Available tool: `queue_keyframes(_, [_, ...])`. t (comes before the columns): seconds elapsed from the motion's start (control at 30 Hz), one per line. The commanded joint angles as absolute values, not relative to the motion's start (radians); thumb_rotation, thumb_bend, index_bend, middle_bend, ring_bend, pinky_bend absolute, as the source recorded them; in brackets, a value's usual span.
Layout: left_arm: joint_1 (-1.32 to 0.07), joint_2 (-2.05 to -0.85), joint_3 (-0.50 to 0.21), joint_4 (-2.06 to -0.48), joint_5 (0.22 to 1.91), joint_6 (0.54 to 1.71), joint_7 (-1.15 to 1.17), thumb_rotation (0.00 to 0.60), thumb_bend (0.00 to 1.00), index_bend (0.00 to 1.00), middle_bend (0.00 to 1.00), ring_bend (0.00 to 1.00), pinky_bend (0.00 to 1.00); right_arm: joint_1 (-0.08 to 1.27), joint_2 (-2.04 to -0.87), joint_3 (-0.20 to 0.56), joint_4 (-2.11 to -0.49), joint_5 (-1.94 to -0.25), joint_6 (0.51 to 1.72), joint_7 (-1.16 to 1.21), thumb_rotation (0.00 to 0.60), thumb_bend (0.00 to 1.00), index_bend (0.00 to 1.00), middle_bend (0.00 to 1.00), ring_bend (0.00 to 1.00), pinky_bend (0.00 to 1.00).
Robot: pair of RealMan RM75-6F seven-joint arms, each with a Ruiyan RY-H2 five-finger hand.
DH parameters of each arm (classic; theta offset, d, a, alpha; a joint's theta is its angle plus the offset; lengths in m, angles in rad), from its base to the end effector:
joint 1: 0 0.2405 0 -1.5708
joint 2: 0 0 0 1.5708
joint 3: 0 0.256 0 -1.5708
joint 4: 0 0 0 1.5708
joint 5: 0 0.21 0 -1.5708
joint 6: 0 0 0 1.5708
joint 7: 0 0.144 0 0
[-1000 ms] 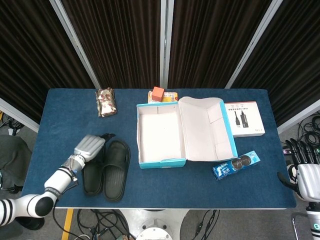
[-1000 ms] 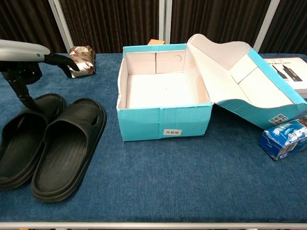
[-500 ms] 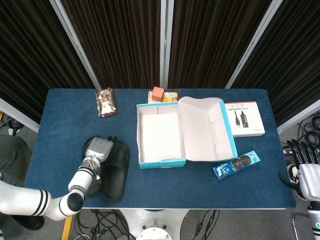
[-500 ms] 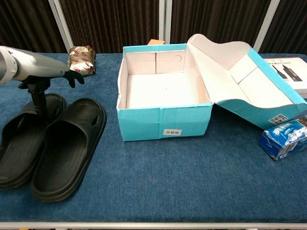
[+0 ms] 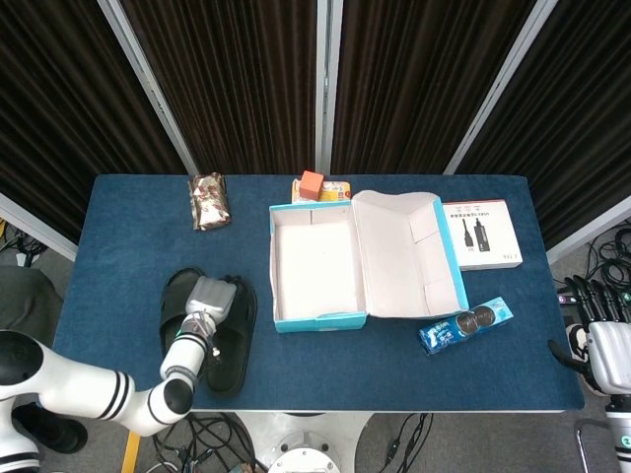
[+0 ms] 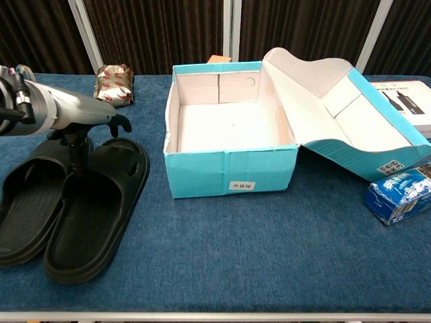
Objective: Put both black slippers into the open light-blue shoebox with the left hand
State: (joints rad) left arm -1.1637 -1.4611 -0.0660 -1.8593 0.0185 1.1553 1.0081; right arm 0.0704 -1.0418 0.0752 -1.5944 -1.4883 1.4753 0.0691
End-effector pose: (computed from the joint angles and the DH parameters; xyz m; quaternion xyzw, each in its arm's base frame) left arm -0.1131 0.3175 -0.0180 -0.7784 -0.4157 -0.0727 0.4648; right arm -0.3219 -0.1824 0.1895 0.5868 -0.3812 0.3833 0.6030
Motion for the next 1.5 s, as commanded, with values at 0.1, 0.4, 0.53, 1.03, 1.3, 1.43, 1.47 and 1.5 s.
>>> queue_keyframes(0.1, [-1.183,-1.501,-0.085,-1.814,-0.035,1.153,1.034,0.600,0.00,0.07,0.11,0.80,0.80,0.070,-1.043,0.075,-1.588,-1.483,1.472,0.074,0.600,0.14,0.00,0.07,0.00,0.02])
queue_keyframes(0.4, [-1.209,-1.537,-0.112,-1.787,-0.097,1.181,1.086,0.600,0.00,0.12,0.18,0.82,0.80,0.069,-1.046,0.076,-1.578,-1.476,1.468,0.084,0.600,0.14,0.00,0.07,0.00,0.02])
queue_keyframes(0.53, [-1.216,-1.559,-0.116,-1.759,-0.115,1.189,1.109,0.600,0.00,0.19,0.25,0.84,0.81,0.068,-1.048,0.074,-1.572,-1.474,1.465,0.089,0.600,0.14,0.00,0.07,0.00,0.02])
queue_keyframes(1.03, [-1.149,-1.532,-0.127,-1.771,0.037,1.229,1.037,0.600,0.00,0.50,0.54,0.87,0.88,0.066,-1.050,0.075,-1.566,-1.475,1.468,0.095,0.600,0.14,0.00,0.07,0.00,0.02])
queue_keyframes(1.3, [-1.073,-1.397,-0.154,-1.858,0.149,1.181,0.906,0.600,0.00,0.54,0.58,0.87,0.88,0.063,-1.047,0.076,-1.571,-1.476,1.474,0.092,0.600,0.14,0.00,0.07,0.00,0.02])
queue_keyframes(1.43, [-1.033,-1.328,-0.157,-1.895,0.205,1.179,0.844,0.600,0.00,0.54,0.59,0.87,0.88,0.063,-1.044,0.077,-1.573,-1.475,1.475,0.092,0.600,0.14,0.00,0.07,0.00,0.02])
queue_keyframes(1.47, [-1.022,-1.313,-0.160,-1.901,0.220,1.175,0.825,0.600,0.00,0.54,0.59,0.87,0.88,0.063,-1.043,0.078,-1.573,-1.475,1.475,0.092,0.600,0.14,0.00,0.07,0.00,0.02])
queue_keyframes(1.5, [-1.009,-1.292,-0.163,-1.907,0.241,1.170,0.801,0.600,0.00,0.54,0.59,0.87,0.88,0.064,-1.043,0.078,-1.574,-1.475,1.476,0.092,0.600,0.14,0.00,0.07,0.00,0.02])
